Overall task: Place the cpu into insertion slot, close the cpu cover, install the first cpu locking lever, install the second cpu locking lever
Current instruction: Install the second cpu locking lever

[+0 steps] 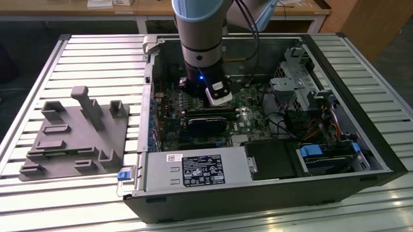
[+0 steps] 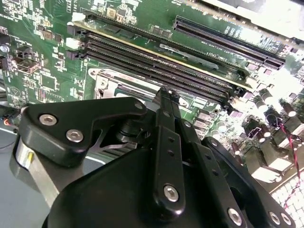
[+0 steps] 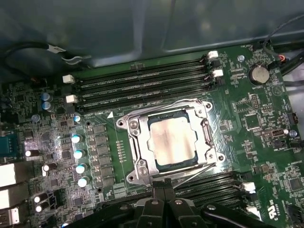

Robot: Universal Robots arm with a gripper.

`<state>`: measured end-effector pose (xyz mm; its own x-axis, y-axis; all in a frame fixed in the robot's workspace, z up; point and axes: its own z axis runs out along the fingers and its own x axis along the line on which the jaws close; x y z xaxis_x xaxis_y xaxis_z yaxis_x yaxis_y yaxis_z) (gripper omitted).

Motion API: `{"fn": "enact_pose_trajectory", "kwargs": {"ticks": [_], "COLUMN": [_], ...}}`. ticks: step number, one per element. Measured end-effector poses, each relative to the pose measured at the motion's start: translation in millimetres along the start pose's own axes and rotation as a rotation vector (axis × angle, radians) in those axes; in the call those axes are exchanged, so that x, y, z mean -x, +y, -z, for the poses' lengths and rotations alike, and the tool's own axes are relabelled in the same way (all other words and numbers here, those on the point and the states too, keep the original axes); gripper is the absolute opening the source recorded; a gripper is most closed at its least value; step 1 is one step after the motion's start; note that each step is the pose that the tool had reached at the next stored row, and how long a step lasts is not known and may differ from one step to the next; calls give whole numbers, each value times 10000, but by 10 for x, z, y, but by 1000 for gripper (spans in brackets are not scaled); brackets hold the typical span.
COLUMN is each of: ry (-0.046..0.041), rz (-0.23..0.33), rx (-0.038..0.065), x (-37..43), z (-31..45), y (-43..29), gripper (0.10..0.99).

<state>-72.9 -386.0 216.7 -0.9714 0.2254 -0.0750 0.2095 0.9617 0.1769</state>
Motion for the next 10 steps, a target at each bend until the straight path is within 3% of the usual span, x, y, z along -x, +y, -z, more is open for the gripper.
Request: {"fn": "enact_pose_trajectory", "kwargs": {"ticks": [6,10], "ry": [132,207], "rz": [-70,-111], "rx": [611,958], "x": [20,13], "z": [-6,-16], "y": [-113,-157], "gripper": [106,106]}}
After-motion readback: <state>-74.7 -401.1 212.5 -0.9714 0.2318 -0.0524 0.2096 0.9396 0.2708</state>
